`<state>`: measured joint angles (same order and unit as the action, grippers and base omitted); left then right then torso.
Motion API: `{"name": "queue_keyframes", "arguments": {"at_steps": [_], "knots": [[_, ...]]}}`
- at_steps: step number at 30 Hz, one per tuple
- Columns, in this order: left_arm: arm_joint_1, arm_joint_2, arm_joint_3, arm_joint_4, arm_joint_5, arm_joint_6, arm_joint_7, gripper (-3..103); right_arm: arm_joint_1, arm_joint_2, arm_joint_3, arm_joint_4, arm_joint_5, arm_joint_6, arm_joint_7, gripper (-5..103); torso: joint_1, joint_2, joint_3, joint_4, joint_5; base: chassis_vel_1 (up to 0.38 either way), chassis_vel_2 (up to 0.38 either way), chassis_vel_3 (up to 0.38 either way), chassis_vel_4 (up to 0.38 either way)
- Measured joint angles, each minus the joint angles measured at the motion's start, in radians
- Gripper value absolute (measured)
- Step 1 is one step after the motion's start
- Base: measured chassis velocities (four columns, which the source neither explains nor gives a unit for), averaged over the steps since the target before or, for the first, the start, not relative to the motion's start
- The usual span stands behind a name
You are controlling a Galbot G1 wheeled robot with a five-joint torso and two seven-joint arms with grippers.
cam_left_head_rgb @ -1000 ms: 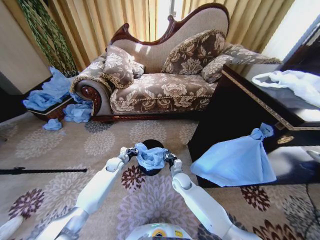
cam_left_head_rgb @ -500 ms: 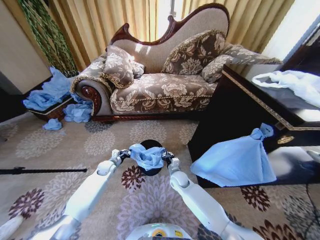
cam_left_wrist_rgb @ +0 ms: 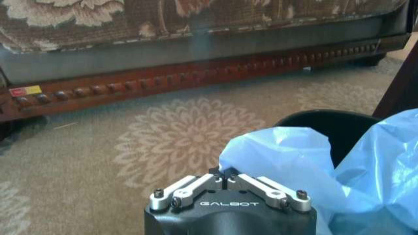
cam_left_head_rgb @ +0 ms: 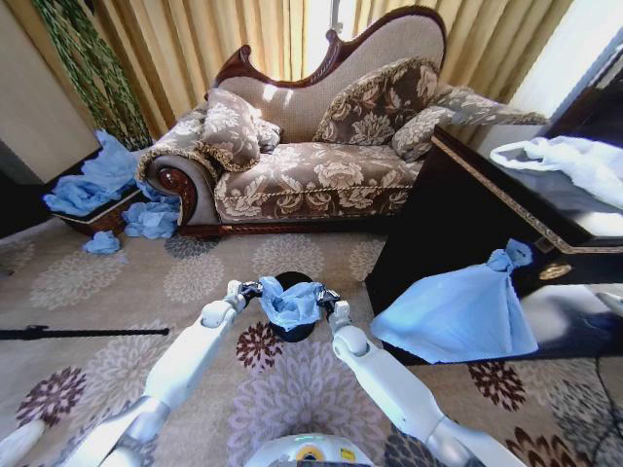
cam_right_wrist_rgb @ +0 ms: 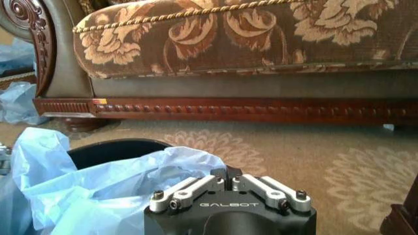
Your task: Place a garbage bag over the trash bin.
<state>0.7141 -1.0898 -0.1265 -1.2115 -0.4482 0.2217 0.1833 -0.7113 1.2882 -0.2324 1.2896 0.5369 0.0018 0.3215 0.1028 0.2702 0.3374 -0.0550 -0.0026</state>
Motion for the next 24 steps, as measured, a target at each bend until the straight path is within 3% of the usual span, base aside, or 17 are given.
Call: {"name": "queue_keyframes", "arguments": {"at_steps": [24], "knots": [[-0.136, -0.048, 0.048, 0.083, -0.052, 0.039, -0.054, 0, 0.082, -0.011, 0.008, -0.081, 0.036, -0.007, -0.098, 0, 0.0, 0.0, 0.0, 0.0, 0.0001, 0.0, 0.0, 0.0, 0.0]]}}
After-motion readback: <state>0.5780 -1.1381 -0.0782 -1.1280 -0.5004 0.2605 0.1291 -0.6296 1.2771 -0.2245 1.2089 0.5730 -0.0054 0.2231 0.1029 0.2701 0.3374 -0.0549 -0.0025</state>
